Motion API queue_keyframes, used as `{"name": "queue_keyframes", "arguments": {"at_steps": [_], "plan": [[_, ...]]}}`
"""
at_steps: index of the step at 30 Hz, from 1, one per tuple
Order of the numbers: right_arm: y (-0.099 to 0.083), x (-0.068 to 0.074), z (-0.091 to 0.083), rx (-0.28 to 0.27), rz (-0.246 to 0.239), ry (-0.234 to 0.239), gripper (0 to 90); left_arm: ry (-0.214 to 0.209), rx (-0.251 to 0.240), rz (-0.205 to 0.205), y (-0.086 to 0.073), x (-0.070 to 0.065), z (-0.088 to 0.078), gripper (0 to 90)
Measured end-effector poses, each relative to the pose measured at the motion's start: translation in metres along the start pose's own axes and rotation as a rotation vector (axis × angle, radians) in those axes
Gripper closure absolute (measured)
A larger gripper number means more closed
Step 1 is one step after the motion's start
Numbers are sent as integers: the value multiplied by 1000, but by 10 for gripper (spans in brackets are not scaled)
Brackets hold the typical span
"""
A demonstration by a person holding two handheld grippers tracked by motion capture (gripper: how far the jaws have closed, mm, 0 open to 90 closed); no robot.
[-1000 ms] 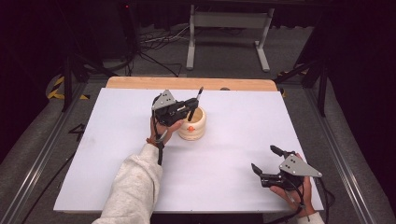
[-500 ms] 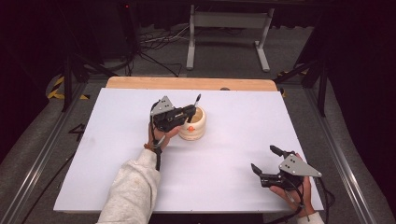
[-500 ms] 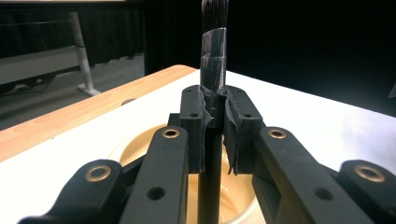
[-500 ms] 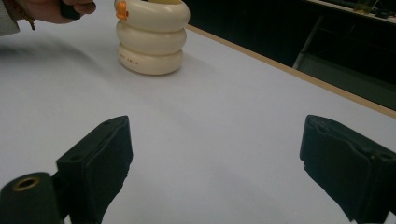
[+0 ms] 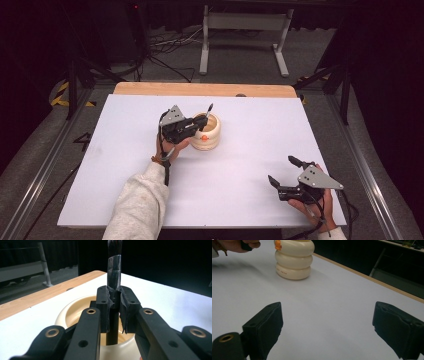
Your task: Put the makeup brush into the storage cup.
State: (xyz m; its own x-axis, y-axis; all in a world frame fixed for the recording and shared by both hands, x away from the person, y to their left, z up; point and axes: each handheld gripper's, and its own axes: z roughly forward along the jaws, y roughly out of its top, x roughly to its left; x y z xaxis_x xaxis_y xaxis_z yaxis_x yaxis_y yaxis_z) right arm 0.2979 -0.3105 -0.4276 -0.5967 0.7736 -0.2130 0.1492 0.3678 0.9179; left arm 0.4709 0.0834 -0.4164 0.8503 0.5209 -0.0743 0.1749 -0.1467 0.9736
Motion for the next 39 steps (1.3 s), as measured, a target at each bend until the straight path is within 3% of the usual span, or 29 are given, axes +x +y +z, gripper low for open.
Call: {"name": "queue_keyframes", "arguments": {"at_steps": [23,29,32,39], "plan": [[1,0,0,0,-5,-1,102,36,12,38,8,-6,-4,778],[1,0,0,1,-6,-1,102,43,14,42,10,-6,-7,673],[1,0,0,0,-5,-2,102,47,19,67,14,-7,-10,622],[1,0,0,2,-11,0,102,57,22,112,19,-12,-17,393]]}}
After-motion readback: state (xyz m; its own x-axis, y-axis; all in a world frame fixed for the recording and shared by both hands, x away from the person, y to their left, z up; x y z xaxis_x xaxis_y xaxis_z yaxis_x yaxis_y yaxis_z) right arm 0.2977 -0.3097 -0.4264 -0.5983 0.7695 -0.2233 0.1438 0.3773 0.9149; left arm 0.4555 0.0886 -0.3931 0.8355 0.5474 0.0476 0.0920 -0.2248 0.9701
